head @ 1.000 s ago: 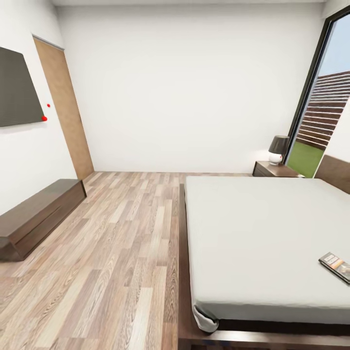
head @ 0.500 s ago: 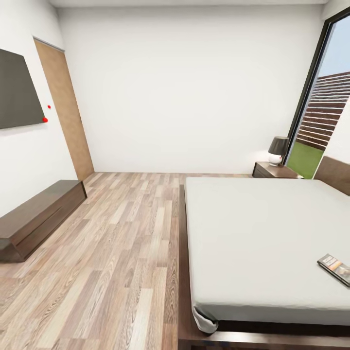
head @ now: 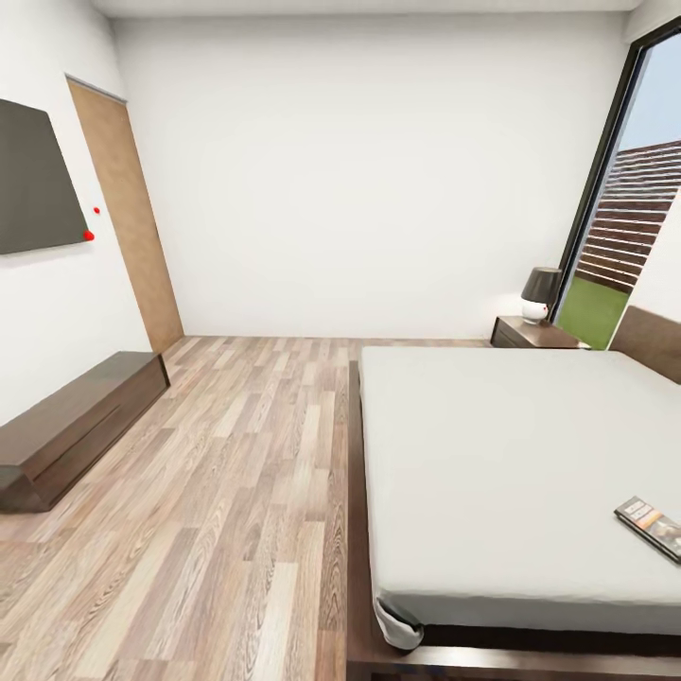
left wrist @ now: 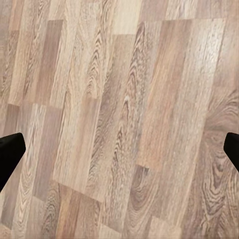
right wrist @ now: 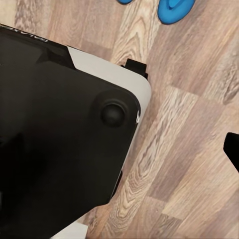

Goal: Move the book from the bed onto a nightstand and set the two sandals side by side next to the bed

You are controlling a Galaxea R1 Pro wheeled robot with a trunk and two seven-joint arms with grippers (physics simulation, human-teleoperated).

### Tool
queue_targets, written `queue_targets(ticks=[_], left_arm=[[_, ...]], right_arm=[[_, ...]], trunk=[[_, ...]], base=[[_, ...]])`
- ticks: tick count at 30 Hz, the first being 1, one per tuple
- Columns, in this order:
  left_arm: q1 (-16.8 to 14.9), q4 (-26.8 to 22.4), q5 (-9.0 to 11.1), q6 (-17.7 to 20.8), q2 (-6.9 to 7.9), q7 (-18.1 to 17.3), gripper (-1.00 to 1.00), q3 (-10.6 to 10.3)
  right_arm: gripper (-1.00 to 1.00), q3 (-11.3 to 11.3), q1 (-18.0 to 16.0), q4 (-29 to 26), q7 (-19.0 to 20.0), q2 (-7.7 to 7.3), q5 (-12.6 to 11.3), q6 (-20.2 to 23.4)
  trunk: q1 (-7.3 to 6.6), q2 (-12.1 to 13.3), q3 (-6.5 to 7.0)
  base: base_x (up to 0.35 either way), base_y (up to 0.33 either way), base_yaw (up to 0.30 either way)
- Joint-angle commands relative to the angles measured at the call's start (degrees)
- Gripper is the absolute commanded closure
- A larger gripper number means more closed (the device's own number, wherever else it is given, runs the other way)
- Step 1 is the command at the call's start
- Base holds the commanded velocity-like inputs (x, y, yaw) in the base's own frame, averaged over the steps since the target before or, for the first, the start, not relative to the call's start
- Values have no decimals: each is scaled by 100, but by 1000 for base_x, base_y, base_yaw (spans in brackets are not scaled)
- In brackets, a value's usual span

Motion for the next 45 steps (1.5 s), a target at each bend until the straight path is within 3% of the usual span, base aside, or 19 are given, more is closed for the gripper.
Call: queue_targets(ticks=[1, 15, 31, 35, 45], left_arm=[[-4, 5, -1, -24, -10, 1, -100, 24], [-2, 3, -2, -24, -338, -92, -100, 16], [-2, 3, -9, -4, -398, -1685, -100, 15], [-2, 3, -10, 0, -400, -1832, -100, 15], [-2, 3, -11, 2, -400, -1896, -100, 15]], right_arm=[[-100, 41, -7, 7, 19, -1, 6, 6], [-100, 42, -7, 5, 19, -1, 1, 2], [-100, 40, -7, 10, 19, 114, -9, 4], [-100, 40, -7, 11, 19, 135, -10, 3], [-100, 32, -7, 13, 19, 215, -10, 1]], trunk=[[-22, 36, 12], [-330, 598, 263], [-681, 1240, 550], [-769, 1400, 622], [-769, 1400, 622]], base=[[0, 0, 0], [0, 0, 0], [0, 0, 0], [0, 0, 0], [0, 0, -4]])
